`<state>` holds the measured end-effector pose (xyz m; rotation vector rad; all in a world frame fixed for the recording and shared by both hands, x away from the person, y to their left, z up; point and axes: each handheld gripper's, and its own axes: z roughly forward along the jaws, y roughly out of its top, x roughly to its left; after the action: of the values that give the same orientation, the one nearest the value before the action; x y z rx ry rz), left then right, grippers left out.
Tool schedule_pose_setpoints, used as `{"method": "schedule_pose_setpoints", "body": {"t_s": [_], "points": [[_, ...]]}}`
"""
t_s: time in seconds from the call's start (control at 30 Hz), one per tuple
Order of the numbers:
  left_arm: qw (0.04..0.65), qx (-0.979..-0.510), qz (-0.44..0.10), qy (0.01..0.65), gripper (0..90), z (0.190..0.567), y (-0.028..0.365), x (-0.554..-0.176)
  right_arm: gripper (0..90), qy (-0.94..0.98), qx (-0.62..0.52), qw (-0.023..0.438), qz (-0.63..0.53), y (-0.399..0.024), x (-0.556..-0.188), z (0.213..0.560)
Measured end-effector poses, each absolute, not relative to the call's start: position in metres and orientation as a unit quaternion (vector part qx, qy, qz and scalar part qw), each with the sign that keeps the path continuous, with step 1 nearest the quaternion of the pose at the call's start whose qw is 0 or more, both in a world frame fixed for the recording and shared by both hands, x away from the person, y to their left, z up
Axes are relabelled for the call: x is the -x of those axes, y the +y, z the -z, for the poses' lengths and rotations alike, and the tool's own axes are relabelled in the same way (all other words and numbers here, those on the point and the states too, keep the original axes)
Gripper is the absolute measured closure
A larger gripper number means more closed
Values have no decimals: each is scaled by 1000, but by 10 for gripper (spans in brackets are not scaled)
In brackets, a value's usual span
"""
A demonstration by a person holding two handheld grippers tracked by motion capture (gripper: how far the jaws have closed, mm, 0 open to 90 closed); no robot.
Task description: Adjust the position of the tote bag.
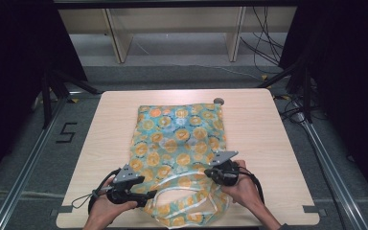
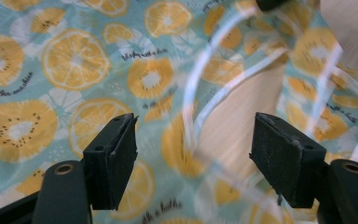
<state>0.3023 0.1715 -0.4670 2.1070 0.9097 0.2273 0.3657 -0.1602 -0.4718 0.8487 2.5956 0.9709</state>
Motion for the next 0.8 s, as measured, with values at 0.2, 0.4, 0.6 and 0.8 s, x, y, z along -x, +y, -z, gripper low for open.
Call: {"method": "schedule_pose_setpoints", "body": {"t_s": [0.2, 0.4, 0.6, 0.8], "points": [[415, -832, -68, 361, 276, 474, 164, -301, 900, 865, -322, 133, -361, -174, -391, 462], [402, -853, -66, 327, 237, 484, 146, -296, 900, 858, -342, 131, -360, -181, -406, 463], [384, -861, -93, 319, 209, 488, 128, -293, 900, 860, -340, 131, -356, -182, -412, 460], [394, -862, -82, 308, 209, 490, 113, -290, 900, 859, -346, 128, -355, -180, -415, 463]]}}
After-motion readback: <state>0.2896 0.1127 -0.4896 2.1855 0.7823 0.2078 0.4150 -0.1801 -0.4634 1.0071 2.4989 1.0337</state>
